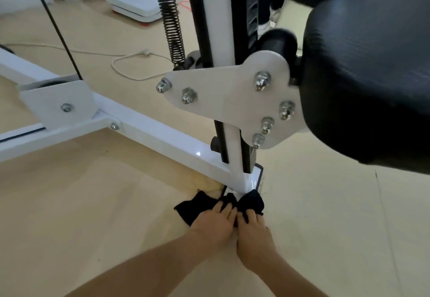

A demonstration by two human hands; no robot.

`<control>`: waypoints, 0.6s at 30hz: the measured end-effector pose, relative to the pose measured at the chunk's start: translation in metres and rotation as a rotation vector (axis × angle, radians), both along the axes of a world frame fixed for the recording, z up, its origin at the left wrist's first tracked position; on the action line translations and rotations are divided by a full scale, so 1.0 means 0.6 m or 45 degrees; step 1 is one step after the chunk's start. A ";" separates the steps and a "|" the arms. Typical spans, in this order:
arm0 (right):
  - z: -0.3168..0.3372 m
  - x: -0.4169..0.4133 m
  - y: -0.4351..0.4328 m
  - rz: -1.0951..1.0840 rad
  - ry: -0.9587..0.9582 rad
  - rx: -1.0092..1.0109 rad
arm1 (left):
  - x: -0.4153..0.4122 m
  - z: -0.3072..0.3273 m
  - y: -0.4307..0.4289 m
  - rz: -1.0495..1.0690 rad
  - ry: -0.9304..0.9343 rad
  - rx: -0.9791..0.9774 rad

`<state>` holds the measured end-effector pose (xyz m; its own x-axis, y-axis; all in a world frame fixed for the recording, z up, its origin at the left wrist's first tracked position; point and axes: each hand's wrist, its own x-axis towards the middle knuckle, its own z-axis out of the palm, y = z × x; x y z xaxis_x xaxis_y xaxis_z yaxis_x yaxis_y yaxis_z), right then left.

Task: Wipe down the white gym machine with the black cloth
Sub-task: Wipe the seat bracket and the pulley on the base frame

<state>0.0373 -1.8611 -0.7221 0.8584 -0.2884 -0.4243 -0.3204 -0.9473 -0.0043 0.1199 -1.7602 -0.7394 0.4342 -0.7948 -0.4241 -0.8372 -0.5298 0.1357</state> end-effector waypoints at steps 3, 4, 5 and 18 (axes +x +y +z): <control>0.012 0.014 -0.022 -0.114 -0.043 0.199 | 0.019 0.023 0.007 -0.011 0.128 -0.092; 0.018 0.018 -0.029 -0.239 -0.069 0.355 | 0.026 0.037 0.015 0.077 0.316 -0.158; 0.030 0.021 -0.032 -0.424 -0.072 0.592 | 0.033 0.054 0.031 0.238 0.562 -0.249; 0.197 0.117 0.010 -0.265 0.070 1.329 | 0.068 0.263 0.232 1.033 0.693 -0.777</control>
<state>0.1074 -1.8551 -0.6040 0.8063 0.1012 -0.5828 -0.5001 -0.4096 -0.7630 0.1605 -1.6211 -0.5814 0.7892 -0.5025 -0.3531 -0.0315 -0.6073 0.7938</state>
